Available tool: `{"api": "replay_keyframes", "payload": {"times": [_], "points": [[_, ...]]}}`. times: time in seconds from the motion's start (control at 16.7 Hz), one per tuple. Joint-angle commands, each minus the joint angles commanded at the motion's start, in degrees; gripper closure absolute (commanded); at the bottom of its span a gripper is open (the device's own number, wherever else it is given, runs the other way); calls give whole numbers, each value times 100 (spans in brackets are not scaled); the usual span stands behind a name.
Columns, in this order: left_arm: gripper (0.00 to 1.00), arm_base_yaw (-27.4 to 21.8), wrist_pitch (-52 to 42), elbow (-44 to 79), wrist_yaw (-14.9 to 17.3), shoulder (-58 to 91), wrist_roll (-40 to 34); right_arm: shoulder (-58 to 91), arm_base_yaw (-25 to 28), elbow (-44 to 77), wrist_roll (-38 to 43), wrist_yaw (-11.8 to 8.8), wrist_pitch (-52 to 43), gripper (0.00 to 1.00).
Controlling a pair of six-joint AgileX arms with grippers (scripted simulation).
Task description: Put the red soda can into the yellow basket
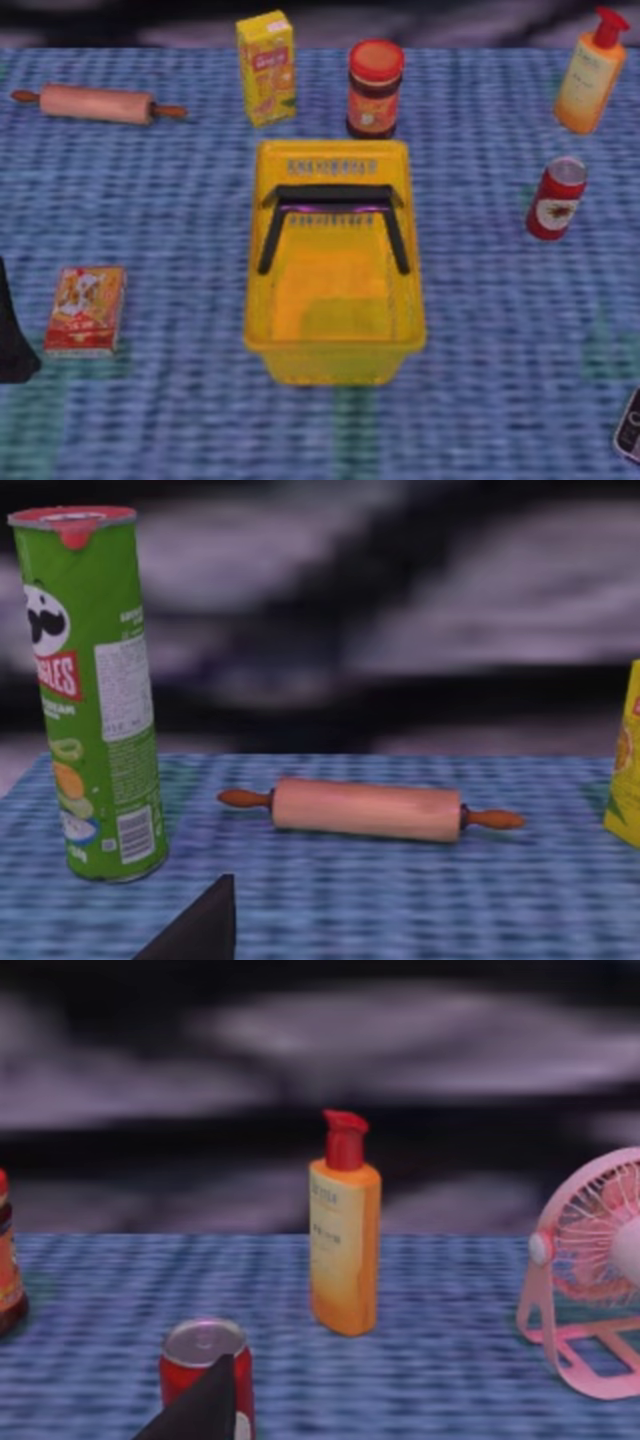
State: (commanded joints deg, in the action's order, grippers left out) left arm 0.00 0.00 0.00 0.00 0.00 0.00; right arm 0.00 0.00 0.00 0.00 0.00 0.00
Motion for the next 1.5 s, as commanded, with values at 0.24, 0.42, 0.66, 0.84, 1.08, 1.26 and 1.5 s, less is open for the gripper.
{"api": "replay_keyframes", "payload": {"times": [0.24,0.42,0.66,0.84,1.08,1.26,1.5], "points": [[0,0,0,0,0,0,0,174,29,173,-53,-11,-130,0],[0,0,0,0,0,0,0,889,108,883,-261,-22,-633,0],[0,0,0,0,0,0,0,2664,244,2538,-719,-8,-1721,0],[0,0,0,0,0,0,0,4463,369,4135,-1148,7,-2717,0],[0,0,0,0,0,0,0,7147,554,6494,-1767,23,-4129,0],[0,0,0,0,0,0,0,9132,694,8238,-2218,29,-5155,0],[0,0,0,0,0,0,0,11411,861,10230,-2737,32,-6347,0]]}}
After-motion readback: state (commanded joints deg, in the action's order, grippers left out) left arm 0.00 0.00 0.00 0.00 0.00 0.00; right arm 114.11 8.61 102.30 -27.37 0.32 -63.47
